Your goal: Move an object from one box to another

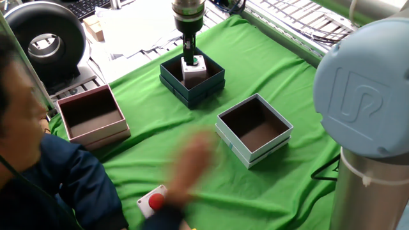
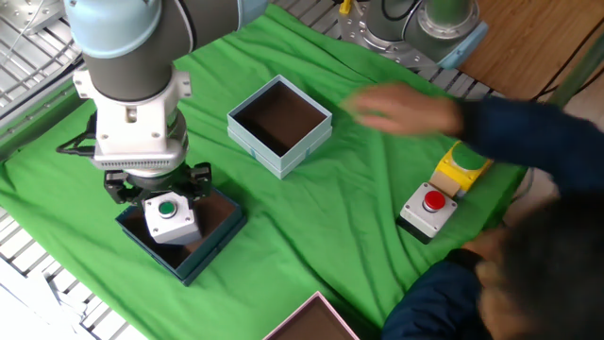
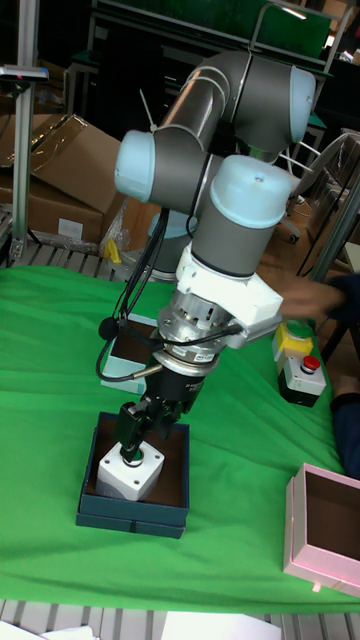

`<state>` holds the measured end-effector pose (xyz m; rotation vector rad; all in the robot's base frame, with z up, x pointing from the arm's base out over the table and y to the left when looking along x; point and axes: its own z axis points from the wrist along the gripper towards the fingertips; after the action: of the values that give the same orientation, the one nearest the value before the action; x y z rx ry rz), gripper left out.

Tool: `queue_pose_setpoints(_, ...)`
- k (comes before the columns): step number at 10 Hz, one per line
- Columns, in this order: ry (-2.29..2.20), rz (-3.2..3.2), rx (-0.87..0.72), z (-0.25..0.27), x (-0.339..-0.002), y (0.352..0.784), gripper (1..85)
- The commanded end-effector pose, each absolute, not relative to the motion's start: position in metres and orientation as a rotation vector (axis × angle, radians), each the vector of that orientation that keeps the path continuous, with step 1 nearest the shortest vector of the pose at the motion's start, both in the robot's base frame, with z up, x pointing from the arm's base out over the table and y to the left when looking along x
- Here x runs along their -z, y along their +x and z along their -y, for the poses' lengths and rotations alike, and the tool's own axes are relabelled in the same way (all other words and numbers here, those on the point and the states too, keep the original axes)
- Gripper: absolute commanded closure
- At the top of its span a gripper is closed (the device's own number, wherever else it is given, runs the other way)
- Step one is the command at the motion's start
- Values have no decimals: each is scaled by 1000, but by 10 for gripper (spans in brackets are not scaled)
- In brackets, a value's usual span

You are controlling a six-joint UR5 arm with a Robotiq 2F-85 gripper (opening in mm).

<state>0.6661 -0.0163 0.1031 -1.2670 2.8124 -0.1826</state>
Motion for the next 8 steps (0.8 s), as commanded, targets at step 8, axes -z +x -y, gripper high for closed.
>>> queue_pose_setpoints(8,-1392,-2720,100,22,-78,663,143)
